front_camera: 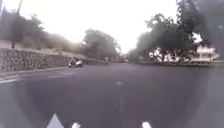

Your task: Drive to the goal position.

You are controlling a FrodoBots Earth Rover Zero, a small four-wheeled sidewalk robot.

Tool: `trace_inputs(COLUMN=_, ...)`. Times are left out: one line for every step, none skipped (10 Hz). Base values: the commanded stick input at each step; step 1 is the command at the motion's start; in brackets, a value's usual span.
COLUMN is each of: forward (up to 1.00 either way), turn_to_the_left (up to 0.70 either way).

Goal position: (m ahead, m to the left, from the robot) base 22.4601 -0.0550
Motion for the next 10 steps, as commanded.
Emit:
trace_inputs(forward=0.7, turn_to_the_left=0.0)
trace_inputs(forward=0.7, turn_to_the_left=0.0)
trace_inputs(forward=0.7, turn_to_the_left=0.0)
trace_inputs(forward=0.7, turn_to_the_left=0.0)
trace_inputs(forward=0.7, turn_to_the_left=0.0)
trace_inputs(forward=0.7, turn_to_the_left=0.0)
trace_inputs(forward=0.7, turn_to_the_left=0.0)
trace_inputs(forward=0.7, turn_to_the_left=0.0)
trace_inputs(forward=0.7, turn_to_the_left=0.0)
trace_inputs(forward=0.7, turn_to_the_left=0.0)
